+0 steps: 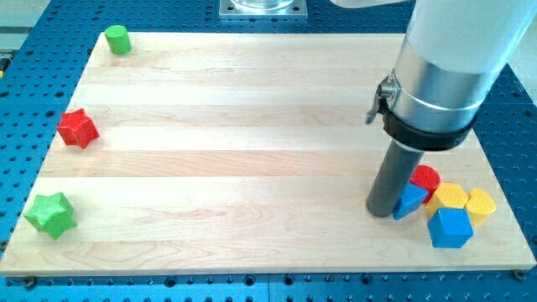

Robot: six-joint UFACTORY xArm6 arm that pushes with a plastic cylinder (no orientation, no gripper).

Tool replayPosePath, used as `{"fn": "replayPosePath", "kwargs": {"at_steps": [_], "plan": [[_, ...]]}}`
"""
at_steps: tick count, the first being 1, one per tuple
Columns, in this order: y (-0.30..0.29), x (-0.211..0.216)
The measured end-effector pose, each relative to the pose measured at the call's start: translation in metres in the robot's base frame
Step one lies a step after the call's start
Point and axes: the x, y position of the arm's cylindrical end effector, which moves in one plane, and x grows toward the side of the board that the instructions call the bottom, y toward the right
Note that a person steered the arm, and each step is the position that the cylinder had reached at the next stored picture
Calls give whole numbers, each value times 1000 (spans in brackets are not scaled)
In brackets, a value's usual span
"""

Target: Move green star into left side of triangle

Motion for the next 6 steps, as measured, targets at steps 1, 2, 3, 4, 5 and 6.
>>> {"fn": "replayPosePath", "kwargs": {"at_steps": [1,2,3,4,5,6], "plan": [[8,14],[-1,36],[-98,32],[-248,31],[-370,48],[-444,41]]}}
